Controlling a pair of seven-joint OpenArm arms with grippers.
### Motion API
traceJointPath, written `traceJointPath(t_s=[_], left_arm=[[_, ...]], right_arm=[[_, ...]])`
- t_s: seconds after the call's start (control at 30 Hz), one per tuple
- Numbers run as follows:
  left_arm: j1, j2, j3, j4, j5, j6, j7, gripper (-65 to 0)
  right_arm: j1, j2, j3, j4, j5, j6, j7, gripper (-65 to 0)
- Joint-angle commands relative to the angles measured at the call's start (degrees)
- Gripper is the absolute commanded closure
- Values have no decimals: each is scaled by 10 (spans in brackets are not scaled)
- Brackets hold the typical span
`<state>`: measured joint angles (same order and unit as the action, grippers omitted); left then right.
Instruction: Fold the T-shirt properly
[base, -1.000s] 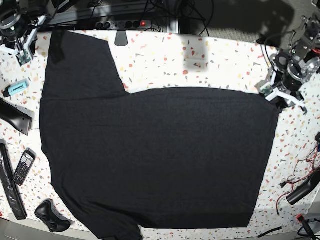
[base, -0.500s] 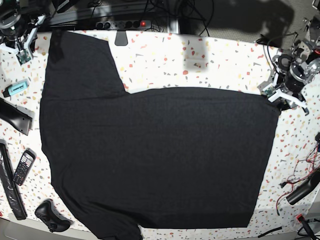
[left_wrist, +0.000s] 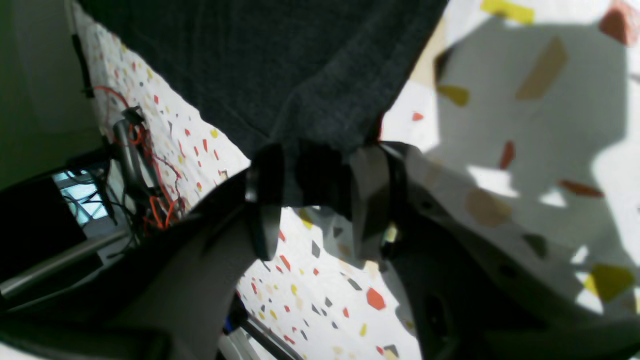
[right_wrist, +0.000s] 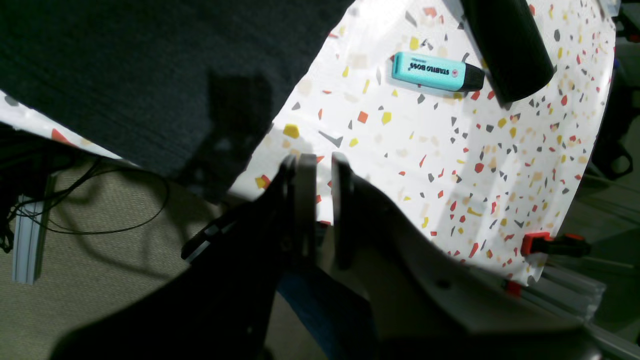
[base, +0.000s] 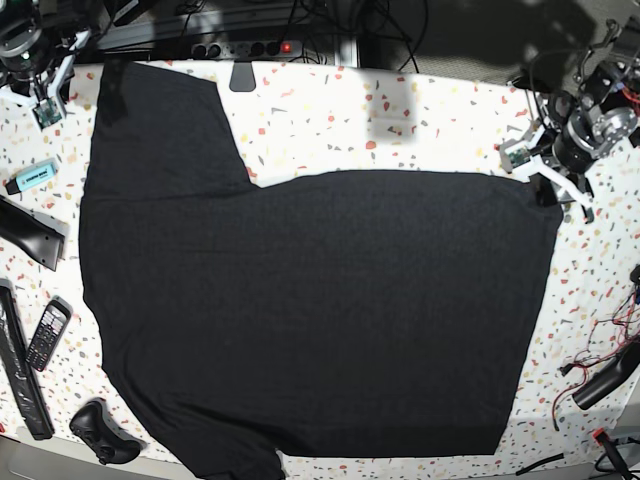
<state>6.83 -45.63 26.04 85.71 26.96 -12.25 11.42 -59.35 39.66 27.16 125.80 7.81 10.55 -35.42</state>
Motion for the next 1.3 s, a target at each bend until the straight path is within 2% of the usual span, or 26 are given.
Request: traceJointPath(t_s=[0.0,0.17,0.43,0.7,0.83,1.2,1.27], left_arm=[[-11,-11,-3,4,-8,1,-2,-222],[-41,-10,-1,-19,-20,1,-3,-222],[-52,-9,3,-39,-20,0,-11,-222],[-53,16,3,-39,-19,0,-25,-222],[-56,14,3,-39,-4,0,-25,-222],[-79,22,4,-55,-21,0,-25,-214],[-82,23,4,-60,-33,-2,-25,-152]], right_arm=[[-3,2,6,9,-3,-5,5,-56],[-4,-11,6,9,-3,-5,4,-56],[-3,-11,6,9,-3,-5,5,-56],[-3,-11,6,9,-3,-5,4,-56],[-3,-11,6,9,-3,-5,4,-56],[-3,-11,6,9,-3,-5,2,-56],[-4,-11,6,9,-3,-5,0,-56]])
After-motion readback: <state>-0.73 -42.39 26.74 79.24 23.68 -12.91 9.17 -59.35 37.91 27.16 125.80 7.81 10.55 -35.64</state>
